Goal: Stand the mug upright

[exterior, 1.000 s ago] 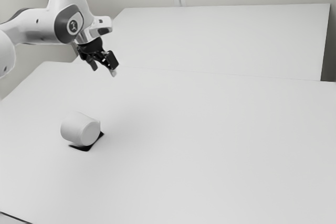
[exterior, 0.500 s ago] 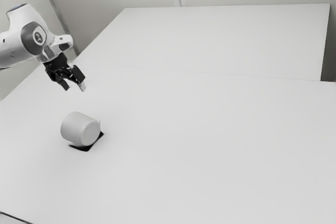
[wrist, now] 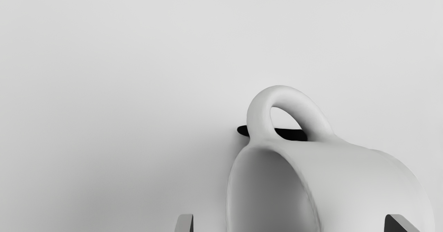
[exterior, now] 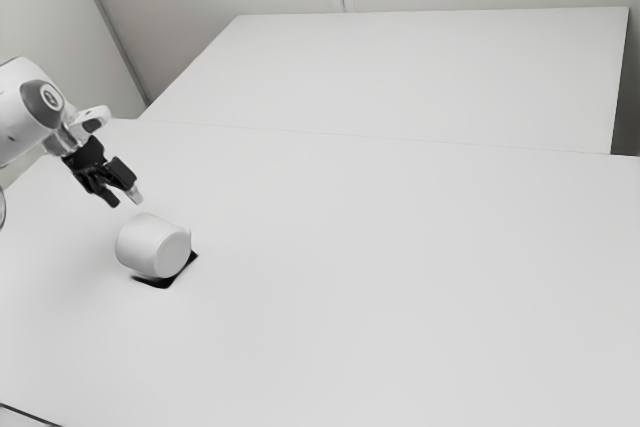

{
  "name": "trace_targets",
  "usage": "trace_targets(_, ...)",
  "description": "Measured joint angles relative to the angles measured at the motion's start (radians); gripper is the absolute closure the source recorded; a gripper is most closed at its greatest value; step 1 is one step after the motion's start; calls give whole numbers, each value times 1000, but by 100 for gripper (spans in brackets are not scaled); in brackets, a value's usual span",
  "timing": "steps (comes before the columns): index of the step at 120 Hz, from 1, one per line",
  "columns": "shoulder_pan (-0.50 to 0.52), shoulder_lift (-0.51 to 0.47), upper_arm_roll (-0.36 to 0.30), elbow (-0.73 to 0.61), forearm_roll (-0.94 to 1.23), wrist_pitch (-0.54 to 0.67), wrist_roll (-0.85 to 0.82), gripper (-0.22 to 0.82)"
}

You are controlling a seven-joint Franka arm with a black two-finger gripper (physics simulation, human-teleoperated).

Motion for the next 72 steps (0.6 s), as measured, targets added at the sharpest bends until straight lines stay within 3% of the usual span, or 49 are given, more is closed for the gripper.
trace_targets(45, 61, 66, 1, 10, -178, -168, 105, 0)
trace_targets(72, 63, 74, 2, -2, -189, -232, 132, 12)
